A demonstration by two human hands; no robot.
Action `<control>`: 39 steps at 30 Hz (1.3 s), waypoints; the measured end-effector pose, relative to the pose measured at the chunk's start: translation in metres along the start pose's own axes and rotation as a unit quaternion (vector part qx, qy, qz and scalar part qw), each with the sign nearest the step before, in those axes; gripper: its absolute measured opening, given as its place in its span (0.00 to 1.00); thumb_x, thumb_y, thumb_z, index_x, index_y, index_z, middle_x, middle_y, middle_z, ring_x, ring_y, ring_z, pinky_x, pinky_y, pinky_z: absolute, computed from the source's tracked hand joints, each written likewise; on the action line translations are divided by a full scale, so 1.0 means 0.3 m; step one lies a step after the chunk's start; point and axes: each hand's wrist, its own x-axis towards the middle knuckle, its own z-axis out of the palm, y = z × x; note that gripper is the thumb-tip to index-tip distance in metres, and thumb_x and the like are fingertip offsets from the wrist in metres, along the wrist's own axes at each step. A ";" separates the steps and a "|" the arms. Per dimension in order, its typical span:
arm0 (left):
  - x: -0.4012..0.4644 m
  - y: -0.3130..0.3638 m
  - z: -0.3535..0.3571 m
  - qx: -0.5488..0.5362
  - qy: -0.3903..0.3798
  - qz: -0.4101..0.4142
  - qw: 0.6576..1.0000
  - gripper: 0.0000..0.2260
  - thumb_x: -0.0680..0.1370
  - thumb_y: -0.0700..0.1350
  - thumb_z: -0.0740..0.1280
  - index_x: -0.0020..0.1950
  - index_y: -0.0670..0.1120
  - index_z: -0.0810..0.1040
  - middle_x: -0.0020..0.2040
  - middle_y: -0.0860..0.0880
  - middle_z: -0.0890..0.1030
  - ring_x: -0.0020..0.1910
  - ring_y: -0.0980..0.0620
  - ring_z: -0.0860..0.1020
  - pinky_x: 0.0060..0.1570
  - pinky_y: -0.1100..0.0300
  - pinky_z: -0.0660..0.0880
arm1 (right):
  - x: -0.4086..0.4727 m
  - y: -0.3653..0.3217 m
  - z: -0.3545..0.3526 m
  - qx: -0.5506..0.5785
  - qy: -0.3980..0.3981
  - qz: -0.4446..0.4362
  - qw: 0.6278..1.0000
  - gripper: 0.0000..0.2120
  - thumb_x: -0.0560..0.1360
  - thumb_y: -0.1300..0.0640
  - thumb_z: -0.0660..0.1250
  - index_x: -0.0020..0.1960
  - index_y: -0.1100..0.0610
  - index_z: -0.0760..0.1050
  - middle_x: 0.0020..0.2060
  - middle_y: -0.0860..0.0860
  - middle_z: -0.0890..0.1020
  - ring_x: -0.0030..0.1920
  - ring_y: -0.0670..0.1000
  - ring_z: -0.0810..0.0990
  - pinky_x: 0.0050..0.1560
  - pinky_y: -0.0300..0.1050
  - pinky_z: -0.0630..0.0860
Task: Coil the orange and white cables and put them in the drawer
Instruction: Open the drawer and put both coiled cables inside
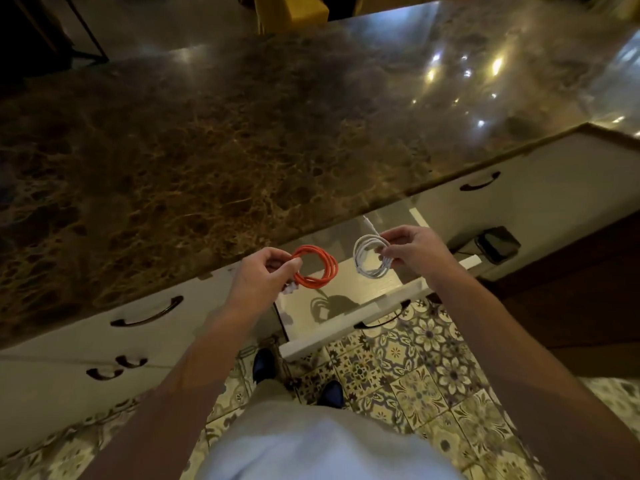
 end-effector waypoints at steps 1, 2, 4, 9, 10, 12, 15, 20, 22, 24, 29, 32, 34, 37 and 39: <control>0.009 -0.001 0.026 0.009 -0.009 -0.006 1.000 0.07 0.79 0.50 0.74 0.54 0.48 0.82 0.45 0.48 0.86 0.45 0.52 0.85 0.46 0.57 0.83 | 0.019 0.010 -0.007 -0.026 0.004 0.011 1.000 0.10 0.75 0.68 0.74 0.51 0.54 0.82 0.47 0.55 0.88 0.51 0.54 0.87 0.49 0.47 0.84; 0.021 -0.002 0.050 0.020 -0.018 -0.010 1.000 0.07 0.79 0.50 0.74 0.53 0.49 0.82 0.46 0.49 0.86 0.46 0.52 0.85 0.47 0.56 0.83 | 0.040 0.018 -0.011 -0.050 0.009 0.022 0.998 0.10 0.75 0.67 0.74 0.51 0.54 0.82 0.47 0.54 0.87 0.51 0.54 0.87 0.47 0.45 0.83; 0.043 -0.005 0.093 0.046 -0.037 -0.011 0.998 0.06 0.79 0.50 0.74 0.53 0.51 0.80 0.46 0.51 0.84 0.47 0.53 0.84 0.47 0.58 0.82 | 0.086 0.033 -0.015 -0.096 0.015 0.042 0.994 0.10 0.75 0.66 0.75 0.52 0.55 0.82 0.47 0.53 0.87 0.50 0.52 0.86 0.45 0.43 0.82; 0.106 -0.042 0.191 0.054 -0.090 -0.047 0.993 0.05 0.81 0.46 0.73 0.53 0.51 0.78 0.46 0.52 0.82 0.45 0.57 0.81 0.40 0.65 0.74 | 0.225 0.081 -0.005 -0.201 0.009 0.094 0.975 0.08 0.74 0.64 0.77 0.51 0.57 0.81 0.45 0.55 0.86 0.45 0.53 0.87 0.46 0.48 0.86; 0.125 -0.054 0.208 0.053 -0.096 -0.064 0.992 0.05 0.81 0.47 0.73 0.52 0.52 0.78 0.46 0.52 0.82 0.45 0.56 0.81 0.40 0.64 0.74 | 0.252 0.091 -0.001 -0.206 0.005 0.112 0.972 0.09 0.73 0.64 0.77 0.51 0.58 0.81 0.45 0.56 0.86 0.44 0.54 0.88 0.46 0.50 0.87; 0.172 -0.082 0.238 0.060 -0.107 -0.096 0.988 0.05 0.80 0.48 0.73 0.51 0.52 0.78 0.45 0.52 0.83 0.44 0.55 0.81 0.40 0.62 0.73 | 0.294 0.104 0.009 -0.210 -0.005 0.144 0.967 0.09 0.72 0.66 0.77 0.50 0.61 0.82 0.43 0.58 0.86 0.42 0.55 0.88 0.44 0.50 0.87; 0.237 -0.117 0.276 0.077 -0.118 -0.124 0.982 0.05 0.80 0.48 0.73 0.51 0.51 0.78 0.45 0.51 0.83 0.42 0.54 0.81 0.39 0.61 0.73 | 0.350 0.118 0.024 -0.218 -0.028 0.180 0.959 0.07 0.73 0.68 0.77 0.50 0.64 0.82 0.42 0.60 0.86 0.43 0.57 0.89 0.46 0.52 0.87; 0.314 -0.172 0.335 0.070 -0.101 -0.190 0.974 0.06 0.78 0.45 0.75 0.46 0.48 0.79 0.44 0.47 0.85 0.43 0.49 0.83 0.47 0.51 0.82 | 0.429 0.158 0.044 -0.241 -0.058 0.214 0.945 0.10 0.74 0.69 0.75 0.55 0.67 0.83 0.45 0.63 0.87 0.45 0.59 0.89 0.51 0.56 0.86; 0.336 -0.197 0.365 0.063 -0.097 -0.210 0.971 0.10 0.76 0.43 0.76 0.40 0.49 0.77 0.41 0.45 0.85 0.43 0.45 0.84 0.51 0.44 0.84 | 0.444 0.167 0.048 -0.236 -0.063 0.226 0.943 0.10 0.75 0.69 0.73 0.55 0.68 0.83 0.45 0.62 0.88 0.46 0.59 0.89 0.53 0.57 0.86; 0.344 -0.202 0.383 0.080 -0.093 -0.212 0.970 0.13 0.77 0.42 0.75 0.37 0.50 0.75 0.41 0.46 0.84 0.43 0.45 0.83 0.52 0.45 0.84 | 0.452 0.173 0.048 -0.225 -0.066 0.235 0.943 0.10 0.75 0.70 0.73 0.56 0.68 0.83 0.46 0.63 0.87 0.47 0.60 0.89 0.54 0.58 0.85; 0.346 -0.215 0.404 0.118 -0.099 -0.206 0.966 0.08 0.79 0.44 0.74 0.41 0.47 0.78 0.46 0.45 0.83 0.49 0.43 0.83 0.54 0.48 0.83 | 0.456 0.191 0.040 -0.265 -0.114 0.211 0.934 0.11 0.77 0.70 0.71 0.58 0.65 0.82 0.46 0.60 0.86 0.46 0.58 0.87 0.56 0.55 0.85; 0.349 -0.213 0.414 0.126 -0.110 -0.198 0.966 0.05 0.78 0.45 0.74 0.48 0.45 0.81 0.51 0.42 0.86 0.51 0.41 0.85 0.54 0.47 0.83 | 0.473 0.208 0.039 -0.280 -0.124 0.188 0.933 0.10 0.76 0.71 0.72 0.54 0.61 0.82 0.36 0.55 0.81 0.34 0.51 0.81 0.38 0.44 0.84; 0.349 -0.213 0.422 0.144 -0.115 -0.187 0.965 0.06 0.79 0.45 0.74 0.52 0.43 0.83 0.54 0.42 0.86 0.54 0.42 0.84 0.56 0.49 0.82 | 0.477 0.212 0.039 -0.294 -0.129 0.174 0.931 0.09 0.75 0.70 0.73 0.47 0.56 0.82 0.35 0.55 0.82 0.33 0.50 0.80 0.32 0.39 0.80; 0.347 -0.222 0.429 0.160 -0.116 -0.178 0.964 0.08 0.80 0.44 0.72 0.55 0.41 0.83 0.56 0.42 0.85 0.56 0.43 0.83 0.58 0.50 0.81 | 0.488 0.217 0.050 -0.323 -0.137 0.155 0.923 0.10 0.75 0.68 0.73 0.50 0.55 0.84 0.35 0.53 0.82 0.33 0.50 0.81 0.37 0.41 0.81; 0.342 -0.228 0.431 0.167 -0.115 -0.175 0.964 0.08 0.80 0.44 0.73 0.55 0.41 0.82 0.56 0.43 0.85 0.56 0.43 0.83 0.57 0.50 0.81 | 0.496 0.224 0.056 -0.338 -0.140 0.152 0.918 0.11 0.76 0.68 0.73 0.56 0.58 0.84 0.36 0.52 0.82 0.36 0.51 0.82 0.43 0.45 0.83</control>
